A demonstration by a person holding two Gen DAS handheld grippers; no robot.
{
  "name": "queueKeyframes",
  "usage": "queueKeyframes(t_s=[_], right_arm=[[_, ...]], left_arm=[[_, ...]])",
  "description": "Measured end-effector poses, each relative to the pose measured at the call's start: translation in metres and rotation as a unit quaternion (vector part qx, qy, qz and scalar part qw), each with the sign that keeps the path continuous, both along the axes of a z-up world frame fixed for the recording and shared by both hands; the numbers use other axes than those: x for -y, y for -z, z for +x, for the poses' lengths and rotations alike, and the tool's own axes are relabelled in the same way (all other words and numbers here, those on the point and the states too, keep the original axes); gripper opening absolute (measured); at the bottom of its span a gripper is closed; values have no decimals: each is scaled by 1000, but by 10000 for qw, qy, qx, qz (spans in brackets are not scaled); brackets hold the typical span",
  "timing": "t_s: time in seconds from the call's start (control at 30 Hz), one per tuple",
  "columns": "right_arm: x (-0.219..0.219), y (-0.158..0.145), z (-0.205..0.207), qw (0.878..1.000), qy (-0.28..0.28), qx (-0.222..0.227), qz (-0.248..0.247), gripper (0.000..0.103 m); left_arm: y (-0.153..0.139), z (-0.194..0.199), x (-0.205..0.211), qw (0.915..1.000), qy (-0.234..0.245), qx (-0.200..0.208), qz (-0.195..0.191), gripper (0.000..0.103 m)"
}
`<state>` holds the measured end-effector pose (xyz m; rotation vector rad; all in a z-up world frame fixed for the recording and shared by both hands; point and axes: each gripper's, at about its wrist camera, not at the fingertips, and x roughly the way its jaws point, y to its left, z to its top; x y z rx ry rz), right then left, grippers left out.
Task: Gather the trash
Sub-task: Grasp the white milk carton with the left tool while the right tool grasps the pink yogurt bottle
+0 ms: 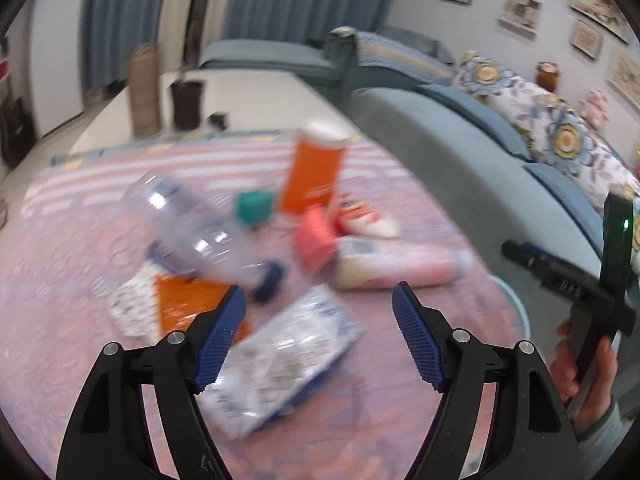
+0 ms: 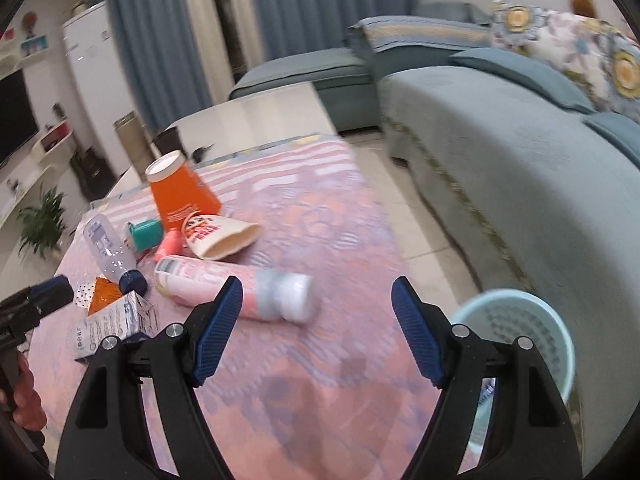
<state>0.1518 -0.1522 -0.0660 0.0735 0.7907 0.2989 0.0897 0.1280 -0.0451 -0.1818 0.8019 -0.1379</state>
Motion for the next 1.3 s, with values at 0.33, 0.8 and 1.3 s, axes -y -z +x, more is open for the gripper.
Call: queueKeyframes(t_s=[0.33,0.8,1.3], right_arm=[[-12,42,71,9916,-581,-1097,366,52],[-33,27,-13,9691,-1663,-1597,881,52],[-42,23,-6,9807,-1561,-1178,62,58]], left_arm=[[54,6,-45,9960,24,-842,-315,72],[53,-40,30,9869,1152,-1026,-478,72],[70,-15,60,9897,400,-1206,652,61]])
